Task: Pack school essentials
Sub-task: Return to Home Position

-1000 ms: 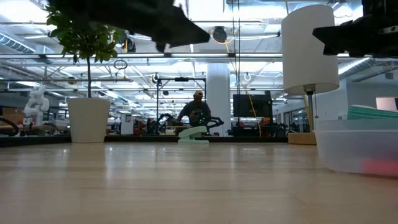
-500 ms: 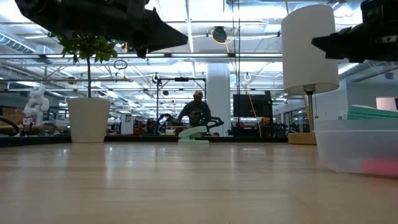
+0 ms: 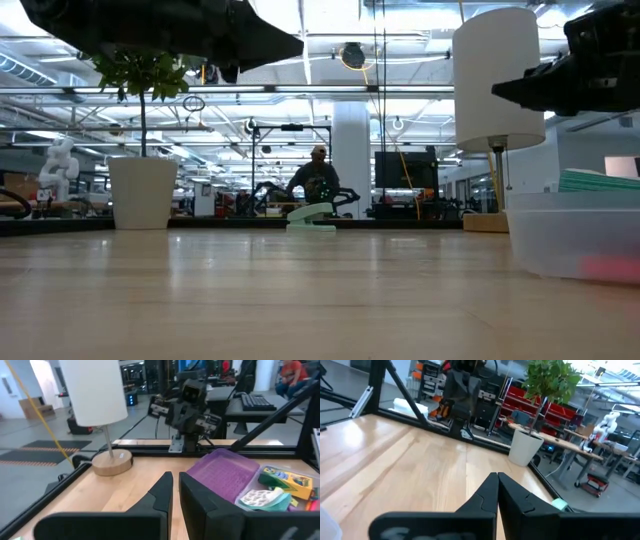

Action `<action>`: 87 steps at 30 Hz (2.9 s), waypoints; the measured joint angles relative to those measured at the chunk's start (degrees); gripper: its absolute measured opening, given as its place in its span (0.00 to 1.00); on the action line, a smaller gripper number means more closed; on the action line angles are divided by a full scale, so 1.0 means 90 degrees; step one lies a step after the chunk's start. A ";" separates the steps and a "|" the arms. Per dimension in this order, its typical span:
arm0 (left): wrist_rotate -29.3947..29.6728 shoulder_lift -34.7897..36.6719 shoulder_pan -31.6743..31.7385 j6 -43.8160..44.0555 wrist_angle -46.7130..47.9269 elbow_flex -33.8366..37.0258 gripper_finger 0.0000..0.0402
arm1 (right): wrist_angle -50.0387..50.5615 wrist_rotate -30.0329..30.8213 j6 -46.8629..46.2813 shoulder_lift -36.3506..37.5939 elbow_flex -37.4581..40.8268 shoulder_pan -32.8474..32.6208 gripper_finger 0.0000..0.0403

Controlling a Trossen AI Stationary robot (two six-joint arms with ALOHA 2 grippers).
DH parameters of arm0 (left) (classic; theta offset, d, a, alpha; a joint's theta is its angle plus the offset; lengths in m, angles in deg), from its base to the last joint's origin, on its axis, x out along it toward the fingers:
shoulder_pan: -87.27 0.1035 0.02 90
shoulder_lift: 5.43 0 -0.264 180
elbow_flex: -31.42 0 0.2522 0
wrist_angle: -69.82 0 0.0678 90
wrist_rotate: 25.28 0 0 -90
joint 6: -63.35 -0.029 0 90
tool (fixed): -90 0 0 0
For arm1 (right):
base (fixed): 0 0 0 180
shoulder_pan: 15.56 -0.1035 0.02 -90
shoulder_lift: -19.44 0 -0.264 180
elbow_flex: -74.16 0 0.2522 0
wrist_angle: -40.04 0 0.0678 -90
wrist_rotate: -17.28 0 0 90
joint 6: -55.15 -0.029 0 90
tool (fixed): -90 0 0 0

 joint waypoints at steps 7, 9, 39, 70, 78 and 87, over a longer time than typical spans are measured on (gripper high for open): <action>-0.0015 0.0000 -0.0101 -0.0193 0.0009 0.0001 0.09 | 0.0036 0.0007 -0.0355 -0.0004 0.0000 0.0000 0.00; -0.0017 0.0000 -0.0130 -0.0192 0.0020 0.0022 0.09 | 0.0040 0.0007 -0.0405 -0.0004 0.0000 0.0000 0.00; -0.0693 0.1627 -0.0134 0.0350 -0.2105 0.3383 0.09 | 0.0020 0.0028 -0.0396 -0.0006 0.0000 0.0000 0.00; -0.2188 0.7079 0.0163 -0.0434 0.3133 0.3667 0.09 | 0.0017 0.0036 -0.0393 -0.0043 0.0000 -0.0003 0.00; -0.2361 0.8069 0.0474 -0.0431 0.4305 0.3667 0.09 | 0.0020 0.0033 -0.0393 -0.0043 0.0000 -0.0003 0.00; -0.2549 0.8693 0.0732 -0.0431 0.4808 0.3667 0.09 | 0.0023 0.0033 -0.0393 -0.0043 0.0000 -0.0003 0.00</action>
